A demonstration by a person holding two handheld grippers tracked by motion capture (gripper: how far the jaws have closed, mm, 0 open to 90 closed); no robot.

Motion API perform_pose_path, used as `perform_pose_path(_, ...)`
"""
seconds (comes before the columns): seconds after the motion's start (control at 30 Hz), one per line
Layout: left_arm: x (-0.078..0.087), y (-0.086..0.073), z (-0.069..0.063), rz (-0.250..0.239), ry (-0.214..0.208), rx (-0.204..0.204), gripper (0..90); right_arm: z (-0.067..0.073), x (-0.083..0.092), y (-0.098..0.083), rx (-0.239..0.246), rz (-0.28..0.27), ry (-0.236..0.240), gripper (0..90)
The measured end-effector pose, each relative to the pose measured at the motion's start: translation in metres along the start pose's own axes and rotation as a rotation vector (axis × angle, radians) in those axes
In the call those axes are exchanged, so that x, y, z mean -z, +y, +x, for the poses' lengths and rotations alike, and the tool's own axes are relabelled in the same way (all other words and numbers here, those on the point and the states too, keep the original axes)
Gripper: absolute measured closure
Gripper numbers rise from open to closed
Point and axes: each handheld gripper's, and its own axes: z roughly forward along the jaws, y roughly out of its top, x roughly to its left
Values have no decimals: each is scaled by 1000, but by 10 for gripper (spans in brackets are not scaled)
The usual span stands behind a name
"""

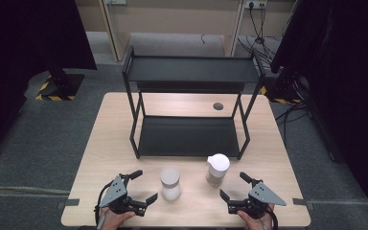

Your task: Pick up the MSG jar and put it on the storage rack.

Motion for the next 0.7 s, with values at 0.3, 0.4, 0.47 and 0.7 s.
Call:
perform_pose_path(0.3, 0, 0, 0, -2, 2, 2, 0, 0, 0, 0, -5, -1, -2, 6)
perform_pose_path(0.4, 0, 0, 0, -2, 3, 3, 0, 0, 0, 0, -5, -2, -2, 6)
perform_pose_path(0.47, 0, -1, 0, -4, 3, 3, 0, 0, 0, -1, -7, -2, -3, 6)
perform_pose_path(0.7, 0, -1, 0, -2, 4, 4, 0, -1, 0, 0, -12, -1, 0, 6)
